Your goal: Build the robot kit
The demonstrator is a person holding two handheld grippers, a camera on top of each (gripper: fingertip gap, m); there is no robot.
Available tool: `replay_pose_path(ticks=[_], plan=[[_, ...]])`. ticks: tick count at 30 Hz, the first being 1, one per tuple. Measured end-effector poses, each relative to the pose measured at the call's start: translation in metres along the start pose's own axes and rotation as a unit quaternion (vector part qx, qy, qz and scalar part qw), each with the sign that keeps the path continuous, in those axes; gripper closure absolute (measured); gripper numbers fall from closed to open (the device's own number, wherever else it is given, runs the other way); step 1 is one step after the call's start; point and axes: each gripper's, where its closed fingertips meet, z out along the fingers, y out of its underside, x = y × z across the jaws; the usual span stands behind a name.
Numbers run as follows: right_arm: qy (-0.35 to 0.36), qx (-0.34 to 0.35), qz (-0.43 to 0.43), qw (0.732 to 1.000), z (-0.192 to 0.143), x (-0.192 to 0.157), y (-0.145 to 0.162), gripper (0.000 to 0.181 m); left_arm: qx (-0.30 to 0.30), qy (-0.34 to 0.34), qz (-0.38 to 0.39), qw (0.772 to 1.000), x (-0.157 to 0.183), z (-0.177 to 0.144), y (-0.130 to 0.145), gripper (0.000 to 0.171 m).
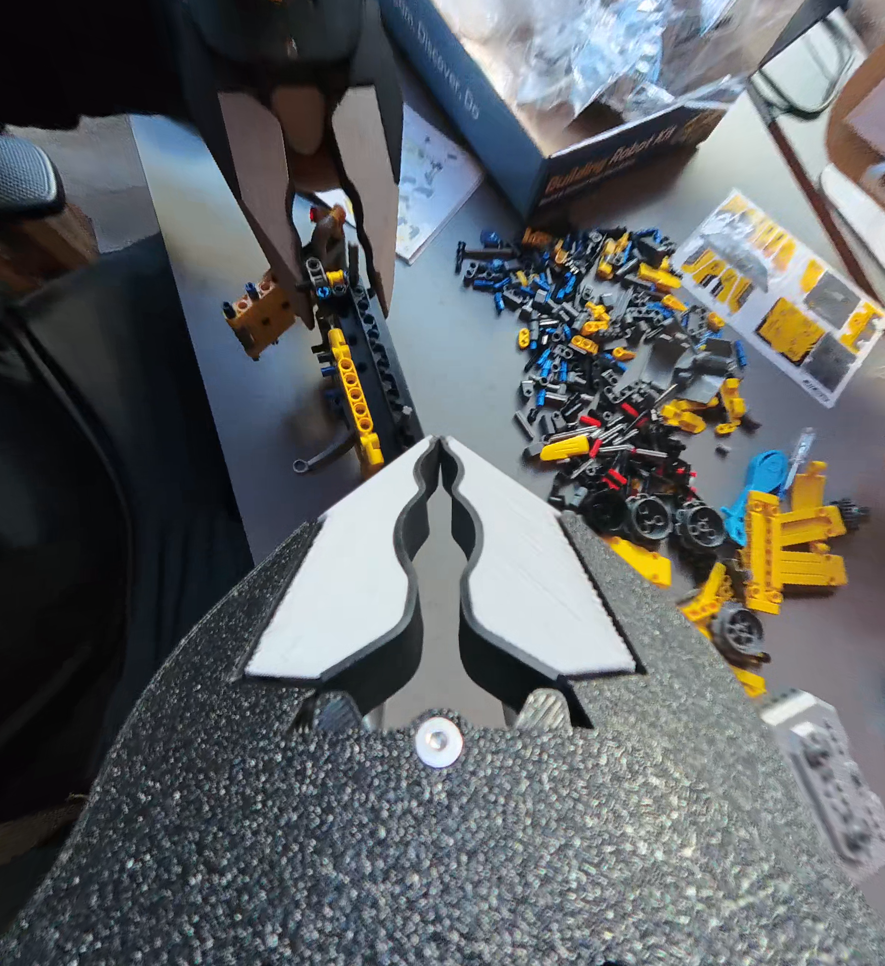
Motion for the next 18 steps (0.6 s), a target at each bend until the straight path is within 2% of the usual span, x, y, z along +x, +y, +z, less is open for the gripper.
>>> replay_pose_path(ticks=[2,5,6,7,8,11,18], plan=[[0.003,0.001,0.017,1.000,0.015,0.001,0.008,0.181,0.004,0.004,-0.019,1.000,-0.002,-0.001,0.000,0.137],[0.016,0.056,0.064,0.996,0.022,0.012,0.008,0.181,0.013,0.014,-0.078,0.997,-0.011,-0.003,0.002,0.138],[0.001,0.076,0.089,0.993,0.022,0.012,0.007,0.173,0.019,0.021,-0.103,0.994,-0.014,-0.004,0.002,0.138],[-0.017,0.096,0.111,0.989,0.022,0.012,0.007,0.154,0.027,0.029,-0.126,0.991,-0.017,-0.005,0.003,0.138],[-0.033,0.117,0.127,0.984,0.021,0.011,0.006,0.146,0.035,0.036,-0.145,0.988,-0.019,-0.006,0.003,0.138],[-0.040,0.153,0.157,0.975,0.024,0.018,0.015,0.152,0.049,0.055,-0.193,0.978,-0.027,-0.008,0.004,0.138],[-0.059,0.158,0.192,0.967,0.047,0.013,0.032,0.148,0.064,0.090,-0.258,0.960,-0.036,-0.007,0.005,0.138]])
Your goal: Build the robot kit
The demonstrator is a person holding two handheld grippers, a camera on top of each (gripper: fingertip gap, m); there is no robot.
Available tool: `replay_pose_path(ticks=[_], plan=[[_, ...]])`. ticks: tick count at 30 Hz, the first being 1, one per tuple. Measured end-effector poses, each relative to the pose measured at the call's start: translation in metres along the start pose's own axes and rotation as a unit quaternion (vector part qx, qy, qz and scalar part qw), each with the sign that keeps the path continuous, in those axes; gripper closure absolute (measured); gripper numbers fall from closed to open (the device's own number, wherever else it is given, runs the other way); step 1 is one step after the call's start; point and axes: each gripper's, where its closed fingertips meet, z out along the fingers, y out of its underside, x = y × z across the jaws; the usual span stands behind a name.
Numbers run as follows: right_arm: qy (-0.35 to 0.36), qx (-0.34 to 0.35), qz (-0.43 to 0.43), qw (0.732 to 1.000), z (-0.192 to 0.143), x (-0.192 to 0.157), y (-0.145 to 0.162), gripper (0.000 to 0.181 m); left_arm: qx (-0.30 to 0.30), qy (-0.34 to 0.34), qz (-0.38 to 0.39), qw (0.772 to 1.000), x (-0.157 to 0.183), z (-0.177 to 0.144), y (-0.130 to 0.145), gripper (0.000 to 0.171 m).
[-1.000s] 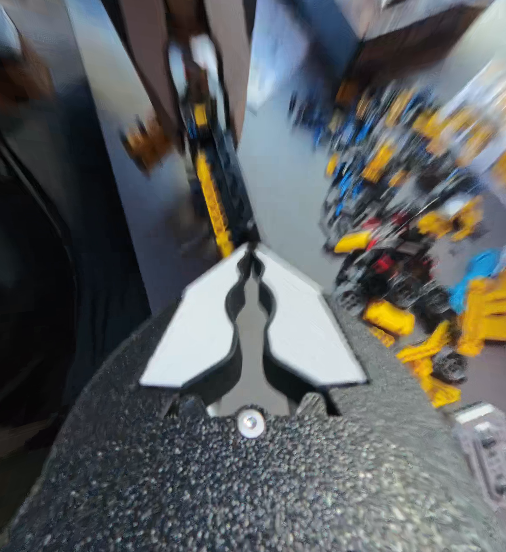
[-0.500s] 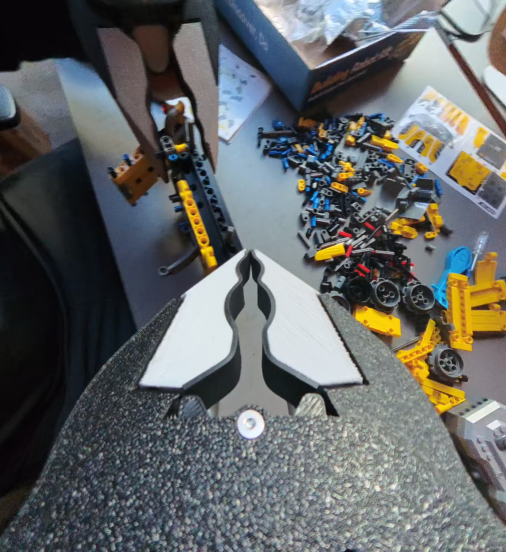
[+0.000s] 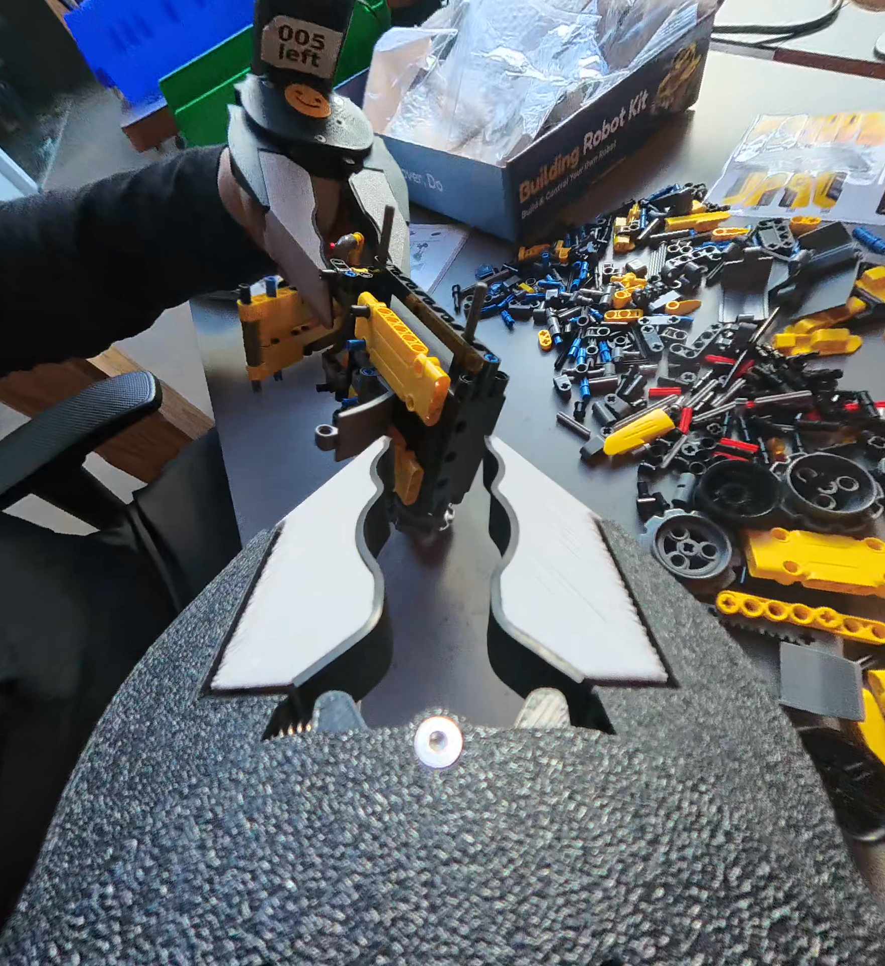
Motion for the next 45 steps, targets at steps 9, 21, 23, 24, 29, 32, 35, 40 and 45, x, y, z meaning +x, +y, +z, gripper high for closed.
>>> replay_pose_path(ticks=[9,21,23,24,29,32,35,40,45], plan=[[-0.022,0.025,0.026,0.999,0.008,0.001,0.002,0.144,-0.002,0.011,-0.010,1.000,-0.001,0.000,0.000,0.138],[-0.047,0.037,0.041,0.997,0.014,-0.005,0.008,0.143,-0.005,0.017,-0.015,1.000,-0.001,0.001,0.001,0.138],[-0.050,0.036,0.043,0.997,0.015,-0.005,0.009,0.143,-0.006,0.017,-0.019,1.000,-0.001,0.001,0.001,0.138],[-0.052,0.036,0.043,0.997,0.016,-0.005,0.010,0.142,-0.005,0.018,-0.020,1.000,-0.001,0.001,0.001,0.138],[-0.058,0.041,0.050,0.996,0.016,-0.005,0.010,0.142,-0.005,0.022,-0.023,0.999,-0.001,0.001,0.002,0.138],[-0.059,0.041,0.052,0.996,0.016,-0.005,0.011,0.142,-0.006,0.025,-0.029,0.999,-0.001,0.001,0.002,0.138],[-0.060,0.041,0.053,0.996,0.016,-0.005,0.011,0.142,-0.004,0.024,-0.026,0.999,0.000,0.002,0.002,0.138],[-0.065,0.046,0.056,0.995,0.013,-0.008,0.014,0.143,-0.008,0.023,-0.011,1.000,0.007,0.005,0.004,0.138],[-0.070,0.046,0.055,0.995,0.010,-0.013,0.019,0.142,-0.016,0.021,0.016,1.000,0.015,0.008,0.008,0.138]])
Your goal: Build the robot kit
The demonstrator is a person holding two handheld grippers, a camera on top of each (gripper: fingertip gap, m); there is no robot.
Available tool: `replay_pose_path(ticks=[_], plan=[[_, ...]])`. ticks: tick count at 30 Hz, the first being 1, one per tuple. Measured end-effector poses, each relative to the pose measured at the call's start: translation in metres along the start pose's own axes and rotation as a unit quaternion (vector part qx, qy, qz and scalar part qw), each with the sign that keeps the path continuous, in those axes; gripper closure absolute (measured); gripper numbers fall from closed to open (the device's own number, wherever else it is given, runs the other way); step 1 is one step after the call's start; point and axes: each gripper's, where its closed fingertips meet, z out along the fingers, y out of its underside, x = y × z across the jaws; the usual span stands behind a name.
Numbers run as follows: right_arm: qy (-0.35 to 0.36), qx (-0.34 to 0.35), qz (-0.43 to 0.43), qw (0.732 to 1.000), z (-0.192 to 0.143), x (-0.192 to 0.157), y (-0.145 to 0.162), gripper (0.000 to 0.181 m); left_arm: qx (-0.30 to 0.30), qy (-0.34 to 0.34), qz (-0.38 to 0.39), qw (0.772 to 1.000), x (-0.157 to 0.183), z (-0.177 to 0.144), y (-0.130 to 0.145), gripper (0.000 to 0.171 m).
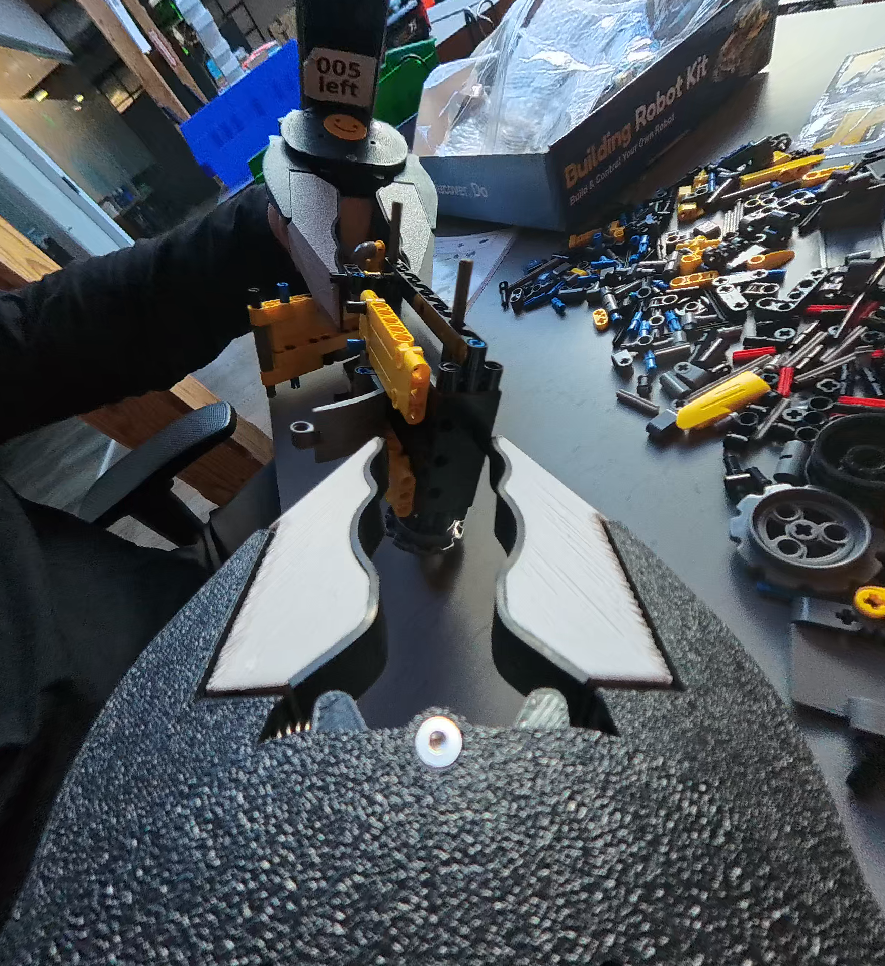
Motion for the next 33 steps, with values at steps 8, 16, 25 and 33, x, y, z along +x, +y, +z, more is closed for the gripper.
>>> replay_pose_path(ticks=[8,16,25,33], plan=[[0.002,-0.005,-0.004,1.000,0.002,-0.001,0.005,0.142,0.002,0.001,-0.001,1.000,0.002,0.001,0.001,0.138],[0.002,-0.005,-0.003,1.000,0.001,-0.001,0.005,0.142,0.003,0.003,-0.007,1.000,0.003,0.003,0.001,0.139],[0.007,-0.008,0.007,1.000,-0.001,0.003,0.006,0.141,0.041,-0.015,-0.127,0.991,-0.020,0.002,0.001,0.138],[0.033,-0.079,0.012,0.996,0.010,0.011,0.027,0.139,-0.027,-0.063,-0.151,0.986,-0.038,0.002,0.032,0.143]])
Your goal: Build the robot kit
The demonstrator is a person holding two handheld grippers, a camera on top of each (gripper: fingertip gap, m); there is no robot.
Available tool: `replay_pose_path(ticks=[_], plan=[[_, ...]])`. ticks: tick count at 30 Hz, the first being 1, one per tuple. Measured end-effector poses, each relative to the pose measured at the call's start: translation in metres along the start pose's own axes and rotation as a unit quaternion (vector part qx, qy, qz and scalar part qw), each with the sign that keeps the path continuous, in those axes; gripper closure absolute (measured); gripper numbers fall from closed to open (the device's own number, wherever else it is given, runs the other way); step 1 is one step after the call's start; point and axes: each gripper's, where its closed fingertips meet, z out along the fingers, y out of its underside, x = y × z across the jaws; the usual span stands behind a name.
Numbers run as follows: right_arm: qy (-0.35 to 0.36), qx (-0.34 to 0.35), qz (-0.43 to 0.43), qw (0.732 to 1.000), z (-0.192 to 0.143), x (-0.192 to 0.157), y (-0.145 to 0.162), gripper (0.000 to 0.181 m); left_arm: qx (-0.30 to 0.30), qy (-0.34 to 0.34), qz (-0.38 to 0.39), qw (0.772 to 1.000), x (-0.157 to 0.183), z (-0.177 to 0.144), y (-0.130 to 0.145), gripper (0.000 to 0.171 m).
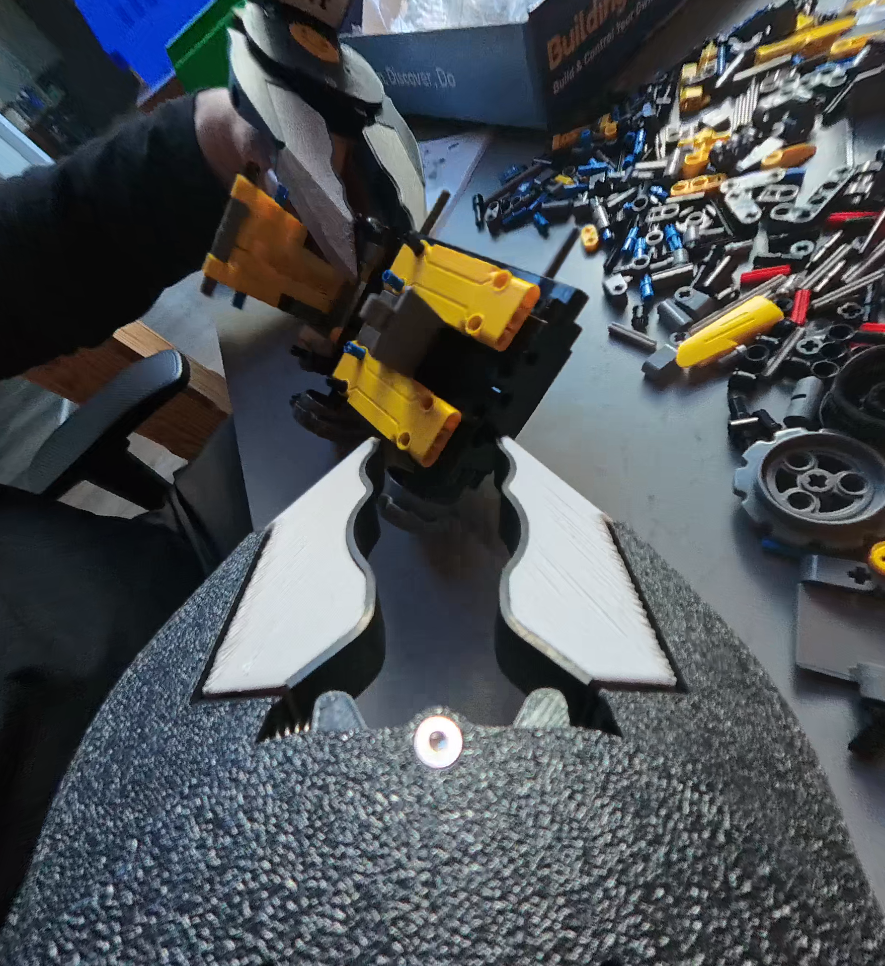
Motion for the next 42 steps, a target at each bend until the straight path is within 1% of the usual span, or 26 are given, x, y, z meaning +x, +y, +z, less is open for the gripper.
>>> replay_pose_path(ticks=[1,3,6,12,13,14,15,18,21,24,26,28,30,31,32,33,35,37,38,39,40,42], plan=[[0.003,-0.011,0.004,1.000,0.002,0.001,0.003,0.138,-0.012,0.002,-0.002,1.000,0.000,0.003,0.005,0.142],[0.010,-0.022,0.004,1.000,0.004,0.003,0.007,0.135,-0.007,0.010,0.002,1.000,0.001,0.004,0.006,0.141],[0.011,-0.023,0.004,1.000,0.003,0.002,0.008,0.137,-0.004,0.018,-0.002,1.000,0.002,0.004,0.007,0.141],[0.002,-0.038,0.017,0.999,-0.002,-0.003,0.020,0.137,-0.025,0.013,0.007,1.000,0.009,0.011,0.014,0.140],[-0.001,-0.039,0.020,0.999,-0.004,-0.005,0.022,0.137,-0.035,-0.001,0.012,0.999,0.008,0.013,0.018,0.132],[-0.005,-0.039,0.022,0.999,-0.007,-0.006,0.024,0.137,-0.043,-0.012,0.021,0.999,0.007,0.013,0.021,0.134],[-0.009,-0.039,0.024,0.999,-0.010,-0.007,0.026,0.139,-0.040,-0.022,0.028,0.999,0.007,0.011,0.021,0.130],[-0.003,-0.036,0.034,0.999,-0.021,-0.002,0.031,0.142,-0.016,-0.079,0.045,0.996,0.000,-0.001,0.014,0.114],[0.004,-0.021,0.045,0.999,-0.034,0.006,0.032,0.141,0.008,-0.149,0.065,0.987,-0.007,-0.021,0.007,0.098],[-0.008,0.018,0.059,0.998,-0.047,0.010,0.025,0.141,0.041,-0.214,0.084,0.972,-0.011,-0.047,0.001,0.095],[-0.039,0.057,0.067,0.995,-0.057,0.005,0.016,0.141,0.090,-0.267,0.105,0.954,-0.010,-0.069,-0.005,0.095],[-0.075,0.092,0.069,0.991,-0.066,-0.001,0.008,0.139,0.151,-0.306,0.142,0.929,0.002,-0.088,-0.006,0.096],[-0.117,0.140,0.061,0.981,-0.079,-0.010,-0.002,0.138,0.204,-0.308,0.181,0.911,0.022,-0.092,0.003,0.100],[-0.136,0.172,0.055,0.974,-0.087,-0.014,-0.009,0.138,0.216,-0.303,0.200,0.906,0.031,-0.088,0.011,0.102],[-0.147,0.207,0.046,0.966,-0.096,-0.016,-0.016,0.137,0.213,-0.300,0.223,0.903,0.037,-0.082,0.019,0.104],[-0.151,0.239,0.036,0.959,-0.104,-0.017,-0.022,0.138,0.190,-0.302,0.251,0.900,0.041,-0.075,0.030,0.101],[-0.139,0.285,0.017,0.948,-0.117,-0.014,-0.030,0.138,0.171,-0.313,0.295,0.886,0.044,-0.067,0.046,0.096],[-0.112,0.304,0.002,0.946,-0.121,-0.010,-0.034,0.136,0.166,-0.296,0.329,0.881,0.054,-0.061,0.058,0.100],[-0.101,0.306,-0.004,0.947,-0.121,-0.009,-0.034,0.133,0.174,-0.288,0.340,0.878,0.059,-0.061,0.059,0.101],[-0.096,0.304,-0.010,0.948,-0.120,-0.010,-0.034,0.133,0.177,-0.280,0.346,0.878,0.062,-0.061,0.059,0.106],[-0.092,0.300,-0.015,0.949,-0.118,-0.010,-0.034,0.134,0.168,-0.266,0.345,0.884,0.062,-0.058,0.061,0.109],[-0.082,0.296,-0.019,0.951,-0.116,-0.009,-0.034,0.134,0.140,-0.231,0.319,0.908,0.059,-0.051,0.065,0.105]])
